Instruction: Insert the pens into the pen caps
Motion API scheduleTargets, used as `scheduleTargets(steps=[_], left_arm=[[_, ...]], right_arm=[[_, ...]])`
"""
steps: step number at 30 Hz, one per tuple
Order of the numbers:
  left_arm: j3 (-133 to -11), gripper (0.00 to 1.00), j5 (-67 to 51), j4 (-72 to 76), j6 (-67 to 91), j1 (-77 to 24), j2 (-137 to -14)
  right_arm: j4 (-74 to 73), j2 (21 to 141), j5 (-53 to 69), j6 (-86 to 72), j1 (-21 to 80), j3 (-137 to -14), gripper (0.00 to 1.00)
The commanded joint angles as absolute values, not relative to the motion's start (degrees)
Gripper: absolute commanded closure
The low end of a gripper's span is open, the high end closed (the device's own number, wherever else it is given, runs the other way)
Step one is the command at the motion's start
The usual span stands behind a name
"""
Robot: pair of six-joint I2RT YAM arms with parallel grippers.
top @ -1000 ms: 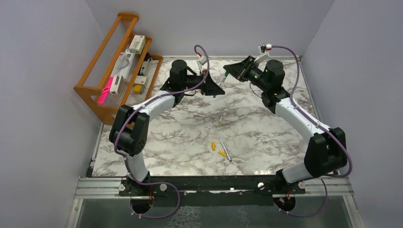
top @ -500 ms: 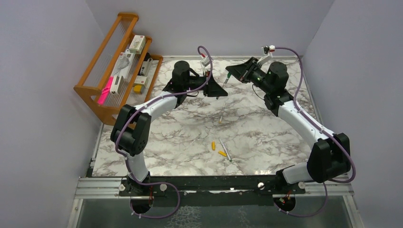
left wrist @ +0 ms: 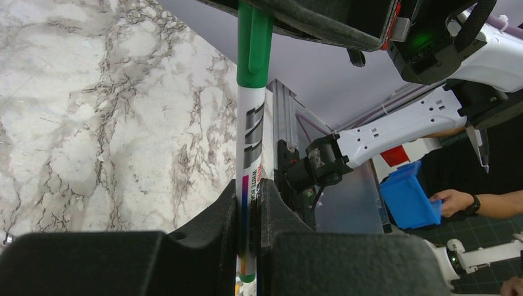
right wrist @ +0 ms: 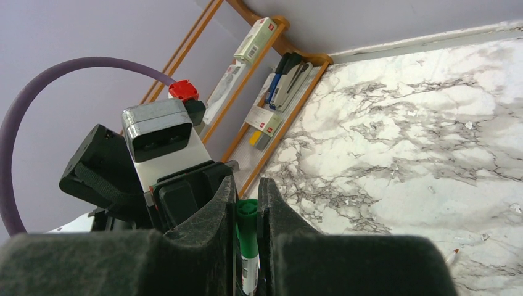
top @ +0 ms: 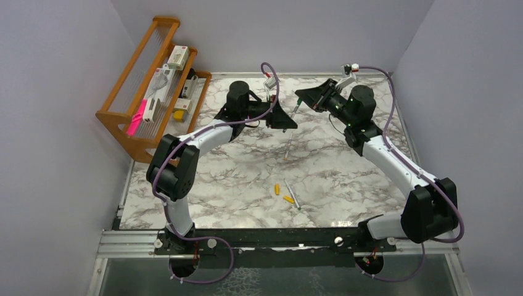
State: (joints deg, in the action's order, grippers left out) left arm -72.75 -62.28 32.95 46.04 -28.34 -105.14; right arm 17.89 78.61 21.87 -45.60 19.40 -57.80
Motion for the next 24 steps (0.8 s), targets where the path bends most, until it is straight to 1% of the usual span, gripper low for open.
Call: scheduleTargets(steps=[1, 8, 13, 20, 24], left_arm=[[-76.73, 1.0, -50.46, 41.42, 48.09, -27.69, -104.56], [-72.71, 1.0, -51.2, 41.42, 48.14, -27.69, -103.98], [-73.19, 1.0, -51.2, 41.4, 49.04, -27.76, -103.85], [-72.37, 1.0, -50.71, 41.42, 49.44, -27.77, -103.27], [-72.07, 1.0, -51.1, 41.45, 48.61, -28.04, -103.26]], right_arm=[[6.82, 77.86, 35.2, -45.36, 23.73, -54.32, 0.99], [6.9, 77.92, 35.39, -45.25, 23.73, -56.13, 0.99], [8.67, 79.02, 36.9, -46.7, 23.73, -56.99, 0.99], [7.15, 79.84, 36.95, -46.14, 23.73, -58.85, 0.99], [6.43, 79.13, 35.95, -44.77, 23.73, -59.14, 0.9]])
